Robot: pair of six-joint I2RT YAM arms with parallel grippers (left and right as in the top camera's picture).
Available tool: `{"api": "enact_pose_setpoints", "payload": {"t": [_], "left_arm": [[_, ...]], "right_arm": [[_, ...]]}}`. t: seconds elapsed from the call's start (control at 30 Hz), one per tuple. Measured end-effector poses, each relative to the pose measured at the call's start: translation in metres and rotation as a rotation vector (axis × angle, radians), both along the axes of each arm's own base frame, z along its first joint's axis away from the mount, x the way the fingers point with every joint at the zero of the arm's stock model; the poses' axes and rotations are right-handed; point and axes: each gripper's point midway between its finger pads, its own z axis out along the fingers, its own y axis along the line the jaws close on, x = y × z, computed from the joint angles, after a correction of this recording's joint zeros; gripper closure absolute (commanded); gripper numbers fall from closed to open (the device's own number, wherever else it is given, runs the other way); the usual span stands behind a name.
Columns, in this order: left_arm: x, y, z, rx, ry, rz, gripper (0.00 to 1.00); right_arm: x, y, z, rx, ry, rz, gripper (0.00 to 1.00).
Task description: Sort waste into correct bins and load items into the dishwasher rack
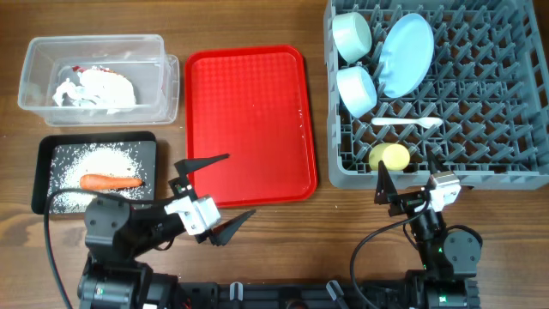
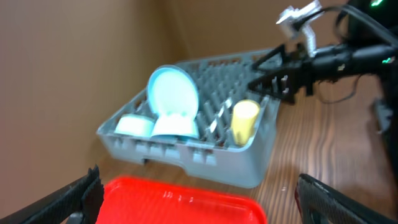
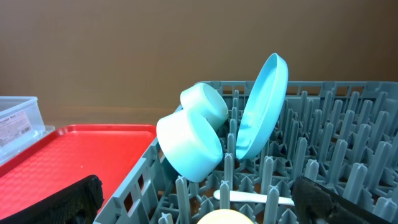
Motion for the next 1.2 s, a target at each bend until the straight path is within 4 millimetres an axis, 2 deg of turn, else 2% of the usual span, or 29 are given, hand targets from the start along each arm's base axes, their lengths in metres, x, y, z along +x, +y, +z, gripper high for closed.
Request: {"api": "enact_pose_setpoints", "payload": {"t": [0.1,0.23,0.33,0.4,0.43,0.5,0.57,0.7,0.83,1.2], "left_arm": [[0.004,0.009,-0.011,-0.027,0.107,0.095,0.0],[0.043,0.05,-0.017,-0.299,0.332,0.478,0.0],[0.059,0.072,-0.026,-0.456,0.292,0.601,0.0],[0.062,0.083,-0.032,-0.522,0.219,0.634,0.0],[0.062,0.09,-0.042,-0.541,0.202,0.66,0.0],[0.062,0.103,-0.062,-0.56,0.187,0.709,0.0],[0.062,0.112,-0.067,-0.573,0.178,0.755,0.0],[0.065,0.135,-0.097,-0.558,0.237,0.92,0.0],[0.064,0.145,-0.111,-0.539,0.273,0.99,0.0],[0.064,0.145,-0.111,-0.54,0.271,0.994,0.0]], "right_arm": [[0.0,0.0,0.0,0.0,0.0,0.0,0.0],[0.0,0.0,0.0,0.0,0.0,0.0,0.0],[0.0,0.0,0.0,0.0,0.0,0.0,0.0],[0.0,0.0,0.0,0.0,0.0,0.0,0.0],[0.0,0.0,0.0,0.0,0.0,0.0,0.0],[0.0,0.0,0.0,0.0,0.0,0.0,0.0],[0.0,0.0,0.0,0.0,0.0,0.0,0.0],[0.0,0.0,0.0,0.0,0.0,0.0,0.0],[0.0,0.0,0.0,0.0,0.0,0.0,0.0],[0.0,0.0,0.0,0.0,0.0,0.0,0.0]]}}
